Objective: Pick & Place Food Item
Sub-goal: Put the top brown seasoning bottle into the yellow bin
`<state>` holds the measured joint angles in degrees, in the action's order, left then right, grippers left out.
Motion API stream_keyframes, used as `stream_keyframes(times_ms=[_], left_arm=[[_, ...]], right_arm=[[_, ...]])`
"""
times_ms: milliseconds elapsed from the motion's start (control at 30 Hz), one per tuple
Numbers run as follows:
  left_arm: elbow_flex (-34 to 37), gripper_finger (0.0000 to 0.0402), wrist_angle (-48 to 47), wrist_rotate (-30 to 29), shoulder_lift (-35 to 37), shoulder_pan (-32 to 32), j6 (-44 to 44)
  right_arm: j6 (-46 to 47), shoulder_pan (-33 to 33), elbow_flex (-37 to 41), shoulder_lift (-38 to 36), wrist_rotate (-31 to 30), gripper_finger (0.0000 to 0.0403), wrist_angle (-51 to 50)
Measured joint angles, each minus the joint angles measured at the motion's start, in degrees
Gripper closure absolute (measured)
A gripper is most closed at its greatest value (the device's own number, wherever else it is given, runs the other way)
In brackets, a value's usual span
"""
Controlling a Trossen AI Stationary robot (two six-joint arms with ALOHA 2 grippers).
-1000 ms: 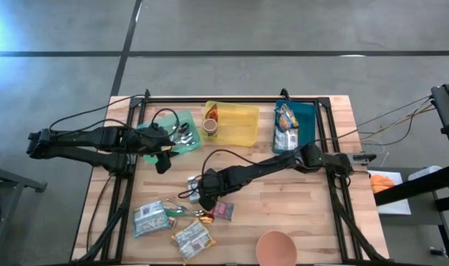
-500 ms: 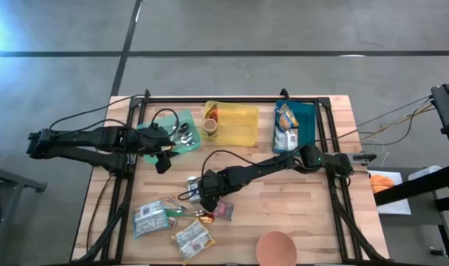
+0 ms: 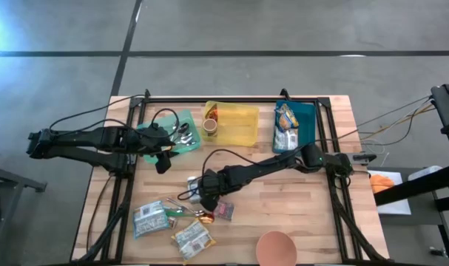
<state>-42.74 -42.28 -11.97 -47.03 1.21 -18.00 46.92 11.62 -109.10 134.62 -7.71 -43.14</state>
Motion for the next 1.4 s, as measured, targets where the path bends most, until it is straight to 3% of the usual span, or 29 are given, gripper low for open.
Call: stream_keyframes(times_ms=[167, 367, 600, 767, 867, 1200, 1400], left_arm=[[0.1, 0.0202, 1.1, 0.0, 0.0, 0.0, -3.8], [5.0, 0.0202, 12.0, 0.0, -0.1, 0.0, -10.5], [10.3, 0.0201, 23.2, 2.0, -0.1, 0.0, -19.9], [10.3, 0.0201, 29.2, 7.7, -0.6, 0.0, -21.6], [10.0, 0.0201, 31.3, 14.1, -2.3, 0.2, -22.3], [5.5, 0.0201, 34.1, 28.5, -13.7, 0.4, -23.8], [2.4, 0.0201, 36.4, 30.1, -20.8, 0.3, -23.9]], right_arm=[[-0.9, 0.1, 0.0, -1.9, -0.4, 0.0216, -0.3], [-2.0, 1.1, 0.0, -3.2, -1.8, 0.0216, -2.8], [-4.1, 3.7, 0.0, -6.2, -9.5, 0.0216, -5.7], [-7.1, 5.5, 0.0, -8.9, -14.7, 0.0216, -8.6], [-9.7, 6.6, 0.0, -10.0, -17.7, 0.0216, -10.1], [-18.2, 8.9, 0.0, -10.9, -23.6, 0.0216, -11.8], [-18.8, 9.0, 0.0, -11.0, -25.8, 0.0216, -12.5]])
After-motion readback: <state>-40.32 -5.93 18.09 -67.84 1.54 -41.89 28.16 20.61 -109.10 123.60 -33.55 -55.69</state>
